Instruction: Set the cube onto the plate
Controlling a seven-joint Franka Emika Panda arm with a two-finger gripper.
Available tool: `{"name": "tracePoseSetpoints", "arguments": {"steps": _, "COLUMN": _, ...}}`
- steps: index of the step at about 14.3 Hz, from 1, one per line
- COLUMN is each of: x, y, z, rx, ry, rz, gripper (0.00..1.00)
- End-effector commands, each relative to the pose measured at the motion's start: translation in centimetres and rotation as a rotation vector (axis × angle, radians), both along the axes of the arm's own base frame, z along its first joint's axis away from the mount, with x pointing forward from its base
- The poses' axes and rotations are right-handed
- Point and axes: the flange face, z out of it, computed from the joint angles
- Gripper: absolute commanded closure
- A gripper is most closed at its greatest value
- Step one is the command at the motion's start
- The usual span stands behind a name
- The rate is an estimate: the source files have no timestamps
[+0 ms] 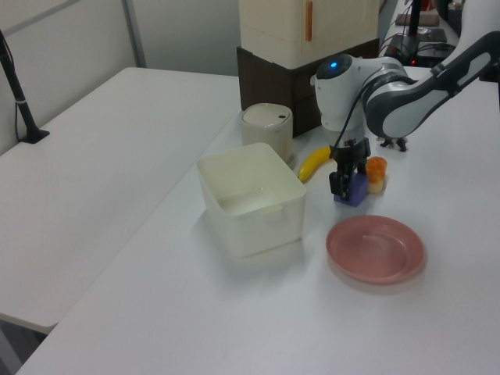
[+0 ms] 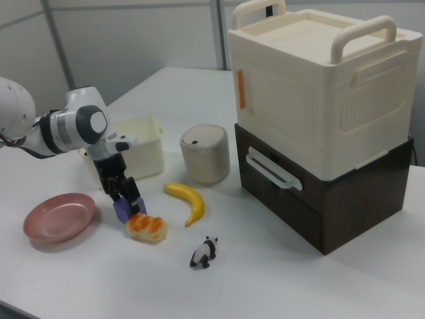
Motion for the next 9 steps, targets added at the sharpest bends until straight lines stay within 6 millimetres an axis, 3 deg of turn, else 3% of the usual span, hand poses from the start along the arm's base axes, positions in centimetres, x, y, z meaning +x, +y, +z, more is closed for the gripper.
{"name": "tracePoseSetpoints", "arguments": {"steps": 1, "x": -0.3, "y": 0.2, "z": -0.9, "rx": -0.012, "ry": 0.002, "rz": -0.007, "gripper": 0.59}}
{"name": "tracePoseSetpoints", "arguments": {"steps": 5, "x": -0.3, "y": 0.4, "z": -0.6, "rx": -0.011, "ry": 0.000, "rz": -0.001, "gripper": 0.80}}
{"name": "tracePoseSetpoints", "arguments": {"steps": 9, "x": -0.6, "y": 1.8, "z": 1.0, "rx": -0.005, "ry": -0.016, "rz": 0.052, "gripper": 1.00}}
